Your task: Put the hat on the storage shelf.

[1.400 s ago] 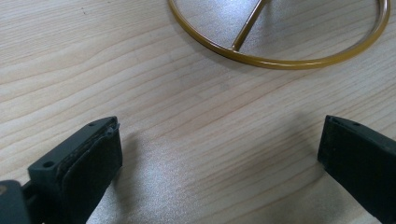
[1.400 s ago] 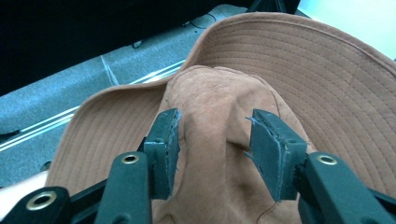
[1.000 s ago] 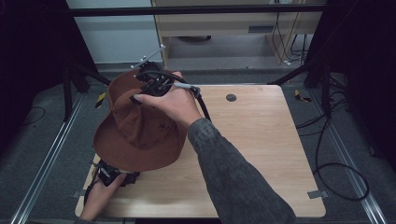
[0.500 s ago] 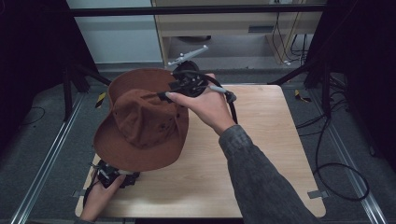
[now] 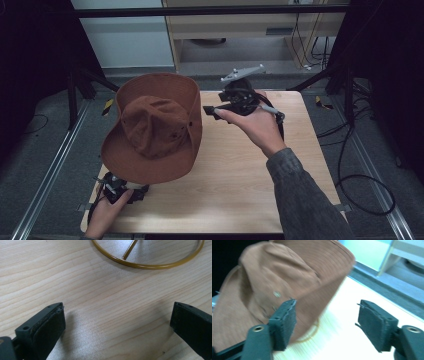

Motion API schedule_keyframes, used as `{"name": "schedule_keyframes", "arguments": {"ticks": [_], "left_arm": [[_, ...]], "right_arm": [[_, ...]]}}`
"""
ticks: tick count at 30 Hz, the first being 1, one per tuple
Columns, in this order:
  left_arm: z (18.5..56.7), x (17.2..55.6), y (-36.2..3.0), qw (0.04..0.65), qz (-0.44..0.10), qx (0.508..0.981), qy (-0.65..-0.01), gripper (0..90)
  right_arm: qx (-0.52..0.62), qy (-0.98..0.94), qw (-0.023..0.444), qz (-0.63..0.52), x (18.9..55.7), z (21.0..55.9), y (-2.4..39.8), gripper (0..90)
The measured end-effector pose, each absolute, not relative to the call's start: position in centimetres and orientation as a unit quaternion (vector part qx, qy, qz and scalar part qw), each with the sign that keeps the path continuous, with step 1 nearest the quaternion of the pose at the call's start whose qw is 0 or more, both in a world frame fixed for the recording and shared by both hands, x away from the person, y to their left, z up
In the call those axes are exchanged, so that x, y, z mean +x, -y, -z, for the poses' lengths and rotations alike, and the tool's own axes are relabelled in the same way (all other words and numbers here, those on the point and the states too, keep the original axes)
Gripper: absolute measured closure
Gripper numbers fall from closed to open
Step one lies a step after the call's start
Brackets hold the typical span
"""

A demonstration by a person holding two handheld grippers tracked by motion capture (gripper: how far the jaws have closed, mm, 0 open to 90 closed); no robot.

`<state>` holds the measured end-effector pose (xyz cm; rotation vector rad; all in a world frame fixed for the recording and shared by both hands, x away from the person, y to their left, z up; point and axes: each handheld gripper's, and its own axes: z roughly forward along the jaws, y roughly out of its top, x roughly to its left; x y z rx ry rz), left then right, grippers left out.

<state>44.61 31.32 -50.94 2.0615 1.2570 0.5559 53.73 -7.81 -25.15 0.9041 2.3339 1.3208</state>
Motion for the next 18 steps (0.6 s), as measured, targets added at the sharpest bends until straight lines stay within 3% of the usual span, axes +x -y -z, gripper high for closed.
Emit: {"name": "schedule_keyframes", "arguments": {"ticks": [9, 18], "left_arm": [[50.8, 44.3, -31.6, 0.32, -0.209, 0.795, -0.471, 0.0], [50.8, 44.3, -31.6, 0.32, -0.209, 0.795, -0.471, 0.0]], "right_arm": [[0.348, -0.8, 0.183, -0.454, 51.9, 28.3, 12.6, 17.1], [0.372, -0.801, 0.179, -0.434, 50.6, 33.7, 15.3, 12.9]]}}
